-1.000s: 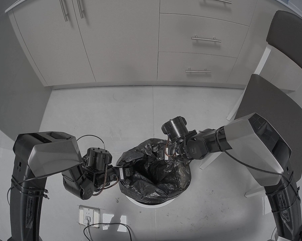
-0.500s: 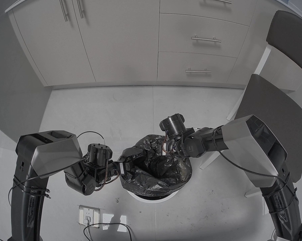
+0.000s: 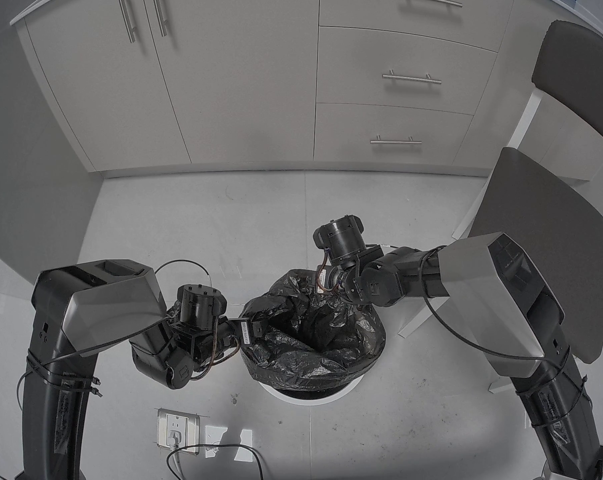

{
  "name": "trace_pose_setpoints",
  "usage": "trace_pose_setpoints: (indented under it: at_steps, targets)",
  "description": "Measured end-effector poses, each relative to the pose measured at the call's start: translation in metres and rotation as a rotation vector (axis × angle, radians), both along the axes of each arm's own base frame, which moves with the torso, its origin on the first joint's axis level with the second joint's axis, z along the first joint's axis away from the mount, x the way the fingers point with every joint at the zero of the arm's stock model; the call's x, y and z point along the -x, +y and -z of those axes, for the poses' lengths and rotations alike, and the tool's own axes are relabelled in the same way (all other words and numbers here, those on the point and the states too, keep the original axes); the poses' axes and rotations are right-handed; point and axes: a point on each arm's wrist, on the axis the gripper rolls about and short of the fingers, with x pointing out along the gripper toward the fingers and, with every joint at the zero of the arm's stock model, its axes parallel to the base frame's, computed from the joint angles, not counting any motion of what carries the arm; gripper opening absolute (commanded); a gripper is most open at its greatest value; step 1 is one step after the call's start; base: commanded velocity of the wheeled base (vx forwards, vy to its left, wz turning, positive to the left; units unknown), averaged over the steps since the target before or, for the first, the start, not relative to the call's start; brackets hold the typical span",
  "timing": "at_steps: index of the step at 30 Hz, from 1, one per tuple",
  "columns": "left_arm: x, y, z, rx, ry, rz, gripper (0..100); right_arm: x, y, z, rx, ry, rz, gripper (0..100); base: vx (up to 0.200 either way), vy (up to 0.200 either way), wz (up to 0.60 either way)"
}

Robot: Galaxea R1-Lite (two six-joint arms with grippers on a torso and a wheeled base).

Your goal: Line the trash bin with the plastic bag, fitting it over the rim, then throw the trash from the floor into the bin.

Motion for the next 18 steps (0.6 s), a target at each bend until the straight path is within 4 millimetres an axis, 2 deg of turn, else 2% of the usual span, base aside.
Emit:
trace_pose_setpoints:
  at_steps: [6,10,14,18]
  targets:
    - [0.003,-0.004,0.0,0.009,0.005,0.001,100,0.0,-0.003,-0.006,-0.002,-0.001,0.006,100,0.0,0.0,0.0]
    - [0.007,-0.006,-0.002,0.006,0.007,0.0,100,0.009,-0.008,-0.014,0.019,0.037,-0.005,100,0.0,0.0,0.0]
    - [0.009,-0.008,-0.005,0.007,0.006,0.003,100,0.028,-0.011,-0.029,0.017,0.087,-0.057,100,0.0,0.0,0.0]
    - [0.011,-0.009,-0.006,0.007,0.007,0.004,100,0.059,-0.006,-0.043,0.015,0.134,-0.14,100,0.0,0.0,0.0]
